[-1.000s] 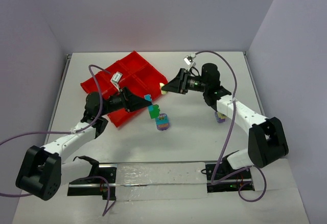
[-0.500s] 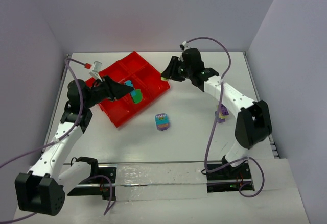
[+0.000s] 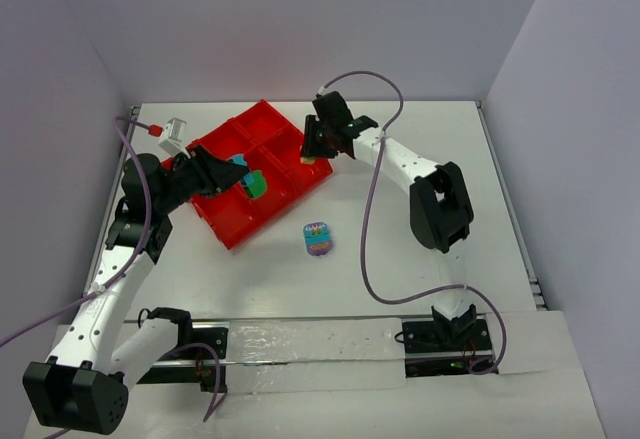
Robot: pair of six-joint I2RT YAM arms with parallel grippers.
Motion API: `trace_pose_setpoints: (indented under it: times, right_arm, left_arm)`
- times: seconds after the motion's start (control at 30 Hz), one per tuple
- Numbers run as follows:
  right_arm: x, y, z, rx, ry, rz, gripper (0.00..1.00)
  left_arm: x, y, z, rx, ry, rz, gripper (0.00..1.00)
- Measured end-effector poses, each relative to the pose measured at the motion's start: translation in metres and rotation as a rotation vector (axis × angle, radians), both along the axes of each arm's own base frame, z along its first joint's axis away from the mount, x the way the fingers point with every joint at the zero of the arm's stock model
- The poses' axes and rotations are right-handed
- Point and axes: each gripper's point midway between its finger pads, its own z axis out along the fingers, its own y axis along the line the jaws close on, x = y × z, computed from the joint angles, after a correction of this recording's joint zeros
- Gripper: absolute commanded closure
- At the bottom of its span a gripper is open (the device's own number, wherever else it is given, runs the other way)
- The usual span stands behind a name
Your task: Sort the legos into containers by color
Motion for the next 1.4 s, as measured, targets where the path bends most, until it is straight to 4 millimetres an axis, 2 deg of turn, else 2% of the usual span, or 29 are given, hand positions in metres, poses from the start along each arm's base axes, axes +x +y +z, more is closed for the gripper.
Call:
trace_pose_setpoints:
  times: [0.07,0.1,0.2,0.33,0.57,0.67,0.83,0.93,1.0,1.07,1.23,1.4]
  right_arm:
    - [0.007,0.005,0.000,-0.004,-0.012,-0.002,0.43]
    - [0.009,0.007,-0.001,-0.007,-0.013,-0.002,0.36]
    - [0.010,0.010,-0.006,-0.015,-0.005,0.000,0.24]
    - [0.007,0.010,-0.008,-0.029,0.009,0.007,0.22]
    - [0.005,0.008,0.017,-0.021,-0.040,0.031,0.22]
    - [-0.018,-0.001,0.035,0.002,-0.067,0.066,0.22]
    - [-0.082,-0.018,0.087,0.123,-0.174,0.188,0.21]
    - [-0.118,-0.012,0.120,0.258,-0.267,0.322,0.19]
    - [-0.135,-0.004,0.132,0.340,-0.307,0.410,0.16]
    - [-0.153,0.004,0.134,0.419,-0.321,0.496,0.14]
    - [-0.189,0.015,0.120,0.552,-0.264,0.658,0.16]
    - [-0.204,0.022,0.146,0.657,-0.310,0.767,0.27]
  left_arm:
    - [0.000,0.000,-0.001,0.002,0.006,0.002,1.00]
    - [0.000,0.001,-0.002,0.003,0.009,0.004,1.00]
    - [0.000,0.001,-0.003,0.004,0.011,0.008,1.00]
    - [0.000,0.002,-0.005,0.007,0.023,0.013,1.00]
    - [0.002,0.002,-0.014,0.030,0.053,0.010,1.00]
    - [0.006,0.002,-0.013,0.051,0.060,0.003,1.00]
    - [0.010,0.000,-0.012,0.084,0.055,-0.024,1.00]
    - [0.008,-0.003,-0.013,0.095,0.052,-0.058,1.00]
    - [0.003,-0.008,-0.012,0.087,0.045,-0.103,1.00]
    - [-0.002,-0.014,-0.008,0.073,0.025,-0.152,1.00]
    - [-0.017,-0.030,0.006,0.014,-0.043,-0.294,1.00]
    - [-0.029,-0.041,0.013,-0.052,-0.077,-0.406,1.00]
